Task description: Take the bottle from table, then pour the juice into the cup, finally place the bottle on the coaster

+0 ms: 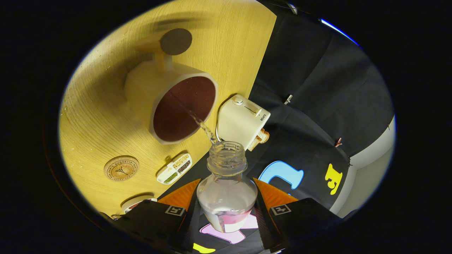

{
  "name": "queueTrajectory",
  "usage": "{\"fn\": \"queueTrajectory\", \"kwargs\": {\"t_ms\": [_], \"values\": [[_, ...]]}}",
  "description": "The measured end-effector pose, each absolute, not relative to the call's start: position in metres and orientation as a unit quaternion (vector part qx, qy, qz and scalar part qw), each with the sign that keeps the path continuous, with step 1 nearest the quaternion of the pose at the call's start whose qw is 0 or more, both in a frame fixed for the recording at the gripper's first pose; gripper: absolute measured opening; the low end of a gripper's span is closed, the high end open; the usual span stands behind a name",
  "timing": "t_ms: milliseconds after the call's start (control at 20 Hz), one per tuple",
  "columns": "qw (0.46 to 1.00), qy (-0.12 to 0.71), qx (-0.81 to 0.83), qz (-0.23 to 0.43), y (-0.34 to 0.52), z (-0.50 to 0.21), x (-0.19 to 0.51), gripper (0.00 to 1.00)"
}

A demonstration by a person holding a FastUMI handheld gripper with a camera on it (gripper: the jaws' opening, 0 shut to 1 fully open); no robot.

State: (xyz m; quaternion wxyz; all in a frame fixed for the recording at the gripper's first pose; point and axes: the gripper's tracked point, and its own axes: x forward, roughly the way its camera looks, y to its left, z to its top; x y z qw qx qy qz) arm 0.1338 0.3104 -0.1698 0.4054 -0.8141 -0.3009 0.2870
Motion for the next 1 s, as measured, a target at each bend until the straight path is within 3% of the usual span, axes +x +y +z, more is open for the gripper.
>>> {"fn": "queueTrajectory", "kwargs": {"t_ms": [1000], "values": [[0.397,-0.276,-0.822,0.302,0.307,-0.186,0.138,0.73]]}}
